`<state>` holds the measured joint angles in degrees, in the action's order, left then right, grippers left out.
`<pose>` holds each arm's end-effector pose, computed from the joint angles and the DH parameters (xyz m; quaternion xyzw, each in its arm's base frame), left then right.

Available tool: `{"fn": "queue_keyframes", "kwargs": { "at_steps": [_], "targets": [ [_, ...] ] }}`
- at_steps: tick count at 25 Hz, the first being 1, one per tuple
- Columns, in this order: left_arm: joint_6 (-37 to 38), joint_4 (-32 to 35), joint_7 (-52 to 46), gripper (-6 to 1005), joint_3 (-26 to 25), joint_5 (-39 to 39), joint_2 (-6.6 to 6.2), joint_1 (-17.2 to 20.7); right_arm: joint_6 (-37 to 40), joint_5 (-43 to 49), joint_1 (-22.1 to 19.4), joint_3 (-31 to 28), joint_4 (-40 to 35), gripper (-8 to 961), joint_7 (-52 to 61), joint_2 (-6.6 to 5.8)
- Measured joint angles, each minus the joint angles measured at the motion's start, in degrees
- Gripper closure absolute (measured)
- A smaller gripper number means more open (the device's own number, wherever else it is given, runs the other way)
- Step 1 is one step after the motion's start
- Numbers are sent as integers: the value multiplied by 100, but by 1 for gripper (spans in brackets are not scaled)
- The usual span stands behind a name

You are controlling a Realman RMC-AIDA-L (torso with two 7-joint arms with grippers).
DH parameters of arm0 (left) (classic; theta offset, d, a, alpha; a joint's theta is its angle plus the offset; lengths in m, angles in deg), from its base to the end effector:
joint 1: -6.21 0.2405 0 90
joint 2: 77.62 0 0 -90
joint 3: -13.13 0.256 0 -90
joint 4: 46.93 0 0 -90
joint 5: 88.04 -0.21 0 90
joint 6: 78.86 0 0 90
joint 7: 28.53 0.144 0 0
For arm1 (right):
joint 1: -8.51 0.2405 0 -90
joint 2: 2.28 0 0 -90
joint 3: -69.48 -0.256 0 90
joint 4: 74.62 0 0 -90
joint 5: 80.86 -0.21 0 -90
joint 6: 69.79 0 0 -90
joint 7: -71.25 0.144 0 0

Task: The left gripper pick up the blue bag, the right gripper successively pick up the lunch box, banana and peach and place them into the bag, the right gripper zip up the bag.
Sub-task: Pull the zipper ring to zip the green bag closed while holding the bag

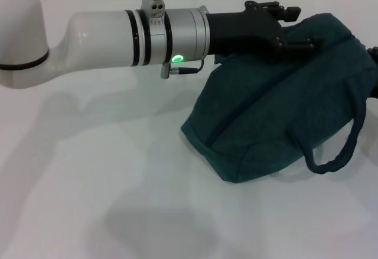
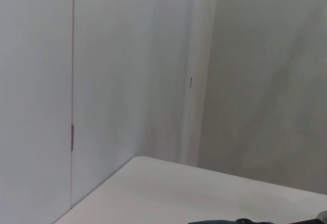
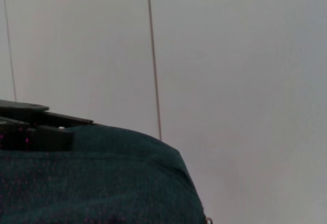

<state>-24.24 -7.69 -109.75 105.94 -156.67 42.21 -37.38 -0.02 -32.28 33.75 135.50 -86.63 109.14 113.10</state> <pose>-0.0965 0.3861 -0.0904 -0.9449 -0.1162 -0.2819 0.1189 0.3154 0.3371 -0.0019 -0.8178 0.2043 0.3258 0.4282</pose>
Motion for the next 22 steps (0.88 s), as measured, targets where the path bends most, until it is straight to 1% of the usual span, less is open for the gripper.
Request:
{"fn": "queue_keyframes", "kwargs": {
  "at_steps": [8, 15, 22],
  "targets": [
    [-160, -59, 91, 278, 2, -22, -4, -1, 59, 5, 30, 299, -60, 529, -1, 31],
    [-364, -135, 152, 278, 10, -126, -12, -6, 324, -27, -29, 304, -33, 530, 8, 66],
    [-417, -143, 187, 279, 0, -174, -13, -10, 284, -3, 47, 335, -12, 531, 11, 64]
  ]
}}
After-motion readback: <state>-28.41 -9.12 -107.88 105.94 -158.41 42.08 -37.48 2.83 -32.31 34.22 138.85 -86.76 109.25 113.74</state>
